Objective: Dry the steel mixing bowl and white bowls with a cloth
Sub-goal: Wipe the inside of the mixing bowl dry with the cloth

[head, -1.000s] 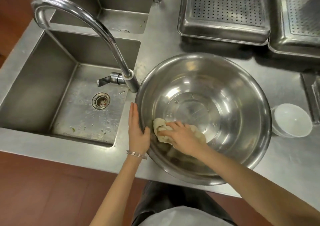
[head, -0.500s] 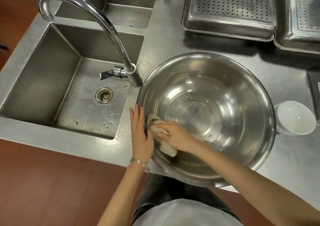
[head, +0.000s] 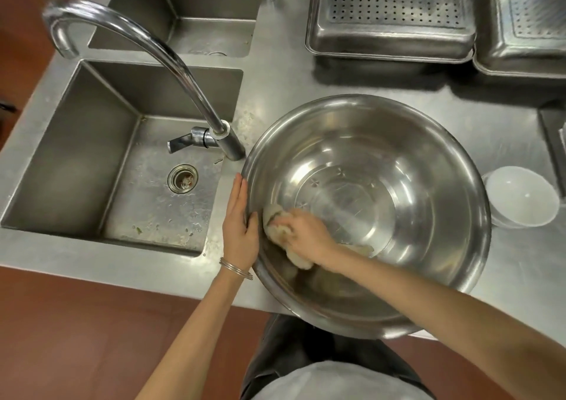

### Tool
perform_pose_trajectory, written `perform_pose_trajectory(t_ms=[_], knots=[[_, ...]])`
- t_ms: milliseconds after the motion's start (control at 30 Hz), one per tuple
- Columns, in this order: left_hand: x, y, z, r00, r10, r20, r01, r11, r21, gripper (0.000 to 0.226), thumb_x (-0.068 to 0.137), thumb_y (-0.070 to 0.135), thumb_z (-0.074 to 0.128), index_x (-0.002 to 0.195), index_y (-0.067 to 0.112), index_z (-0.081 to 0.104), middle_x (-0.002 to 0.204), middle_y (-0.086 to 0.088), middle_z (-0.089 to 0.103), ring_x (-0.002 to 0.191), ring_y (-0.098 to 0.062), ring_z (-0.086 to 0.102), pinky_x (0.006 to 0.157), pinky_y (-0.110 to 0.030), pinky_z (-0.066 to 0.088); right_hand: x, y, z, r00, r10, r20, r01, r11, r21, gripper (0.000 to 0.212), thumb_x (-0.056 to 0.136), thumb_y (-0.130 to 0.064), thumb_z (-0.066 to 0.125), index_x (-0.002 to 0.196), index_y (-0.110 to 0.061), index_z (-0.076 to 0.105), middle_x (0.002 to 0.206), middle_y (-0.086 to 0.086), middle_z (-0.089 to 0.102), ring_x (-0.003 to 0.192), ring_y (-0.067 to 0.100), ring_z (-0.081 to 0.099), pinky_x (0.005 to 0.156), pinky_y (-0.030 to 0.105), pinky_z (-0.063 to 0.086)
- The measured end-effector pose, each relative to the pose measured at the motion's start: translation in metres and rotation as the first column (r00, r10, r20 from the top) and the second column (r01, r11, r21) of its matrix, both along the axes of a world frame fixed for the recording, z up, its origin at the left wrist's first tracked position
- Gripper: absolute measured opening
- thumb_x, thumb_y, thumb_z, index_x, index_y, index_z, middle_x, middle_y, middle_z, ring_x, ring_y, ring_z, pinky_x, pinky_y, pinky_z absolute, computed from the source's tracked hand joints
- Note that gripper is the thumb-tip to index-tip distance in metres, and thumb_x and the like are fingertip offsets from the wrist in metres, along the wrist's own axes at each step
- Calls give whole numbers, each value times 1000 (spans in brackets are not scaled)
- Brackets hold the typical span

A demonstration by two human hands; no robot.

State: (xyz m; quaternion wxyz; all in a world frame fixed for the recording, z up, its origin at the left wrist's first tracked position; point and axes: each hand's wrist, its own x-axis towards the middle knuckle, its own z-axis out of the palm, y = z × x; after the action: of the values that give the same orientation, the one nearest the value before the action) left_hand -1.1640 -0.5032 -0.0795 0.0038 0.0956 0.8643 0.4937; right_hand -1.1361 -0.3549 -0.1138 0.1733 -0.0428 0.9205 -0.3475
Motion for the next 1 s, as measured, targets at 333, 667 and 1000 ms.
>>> perform_pose_trajectory(t_ms=[333,667,1000], knots=[[-6,2,-2,1000,-3,-20,2,999,-47,63,81,-6,38,142,3,27,152,-5,21,140,-6,17,112,-15,16,26,45,-8,878,479,11,-461,838,290,47,79,-12,62,117,-39,59,142,-4,42,125,23,38,89,40,30],[-9,0,-3,999,-47,-20,46,997,-58,61,84,-2,38,143,4,25,153,-5,19,140,-7,16,113,-18,19,-51,82,-15,970,-199,-142,244,736,631,44,83,-34,58,126,-34,47,136,5,39,120,29,37,90,43,33],[-23,-4,3,992,-114,-59,111,993,-44,63,80,-10,38,141,2,29,149,-3,23,135,11,16,102,-2,21,42,116,-16,864,470,-182,-283,752,596,58,34,-23,89,89,-32,71,110,6,66,94,29,65,58,41,50]])
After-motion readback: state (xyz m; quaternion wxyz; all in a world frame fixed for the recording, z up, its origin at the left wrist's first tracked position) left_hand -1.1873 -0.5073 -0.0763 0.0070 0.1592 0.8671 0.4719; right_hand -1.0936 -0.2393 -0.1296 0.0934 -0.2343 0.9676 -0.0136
